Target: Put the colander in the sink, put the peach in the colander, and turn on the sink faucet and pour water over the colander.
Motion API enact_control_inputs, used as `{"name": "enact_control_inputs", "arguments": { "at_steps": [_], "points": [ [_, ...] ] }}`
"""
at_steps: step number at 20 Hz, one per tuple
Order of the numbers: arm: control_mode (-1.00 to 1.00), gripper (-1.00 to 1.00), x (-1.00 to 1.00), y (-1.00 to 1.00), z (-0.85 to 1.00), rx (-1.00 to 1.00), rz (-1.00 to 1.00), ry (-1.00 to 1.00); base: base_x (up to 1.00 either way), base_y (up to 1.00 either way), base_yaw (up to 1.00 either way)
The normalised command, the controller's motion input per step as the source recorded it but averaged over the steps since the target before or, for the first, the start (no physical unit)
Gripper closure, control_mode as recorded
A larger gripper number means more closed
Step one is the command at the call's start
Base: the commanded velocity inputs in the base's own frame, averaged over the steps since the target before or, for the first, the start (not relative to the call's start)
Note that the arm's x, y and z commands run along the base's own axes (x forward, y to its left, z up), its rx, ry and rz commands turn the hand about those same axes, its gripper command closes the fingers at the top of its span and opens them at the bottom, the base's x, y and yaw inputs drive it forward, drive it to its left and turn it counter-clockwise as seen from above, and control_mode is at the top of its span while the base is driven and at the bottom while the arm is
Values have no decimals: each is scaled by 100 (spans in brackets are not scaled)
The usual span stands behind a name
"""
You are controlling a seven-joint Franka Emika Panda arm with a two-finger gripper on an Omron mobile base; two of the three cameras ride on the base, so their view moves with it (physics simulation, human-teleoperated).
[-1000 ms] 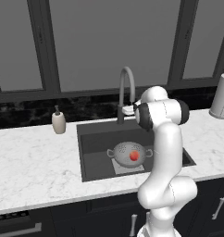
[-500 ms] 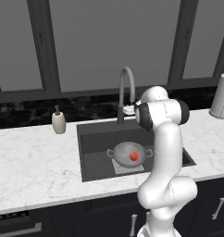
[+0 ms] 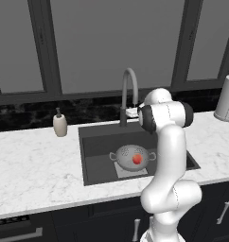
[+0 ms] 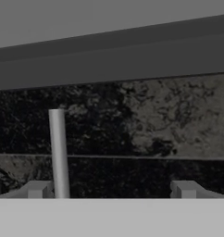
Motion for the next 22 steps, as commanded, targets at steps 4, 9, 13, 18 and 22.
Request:
{"name": "enact_control_inputs", "arguments": {
  "at_steps": [4, 9, 13, 18, 22],
  "points": [
    [-100, -100, 4, -23, 0, 0, -1, 0, 0, 0, 0],
    [-100, -100, 0, -52, 0, 1, -3, 0, 0, 0, 0],
    [-100, -100, 0, -54, 0, 3, -4, 0, 0, 0, 0],
    [-100, -100, 0, -87, 0, 7, -1, 0, 0, 0, 0],
    [-100, -100, 0, -100, 0, 12, 0, 0, 0, 0, 0]
  ]
}}
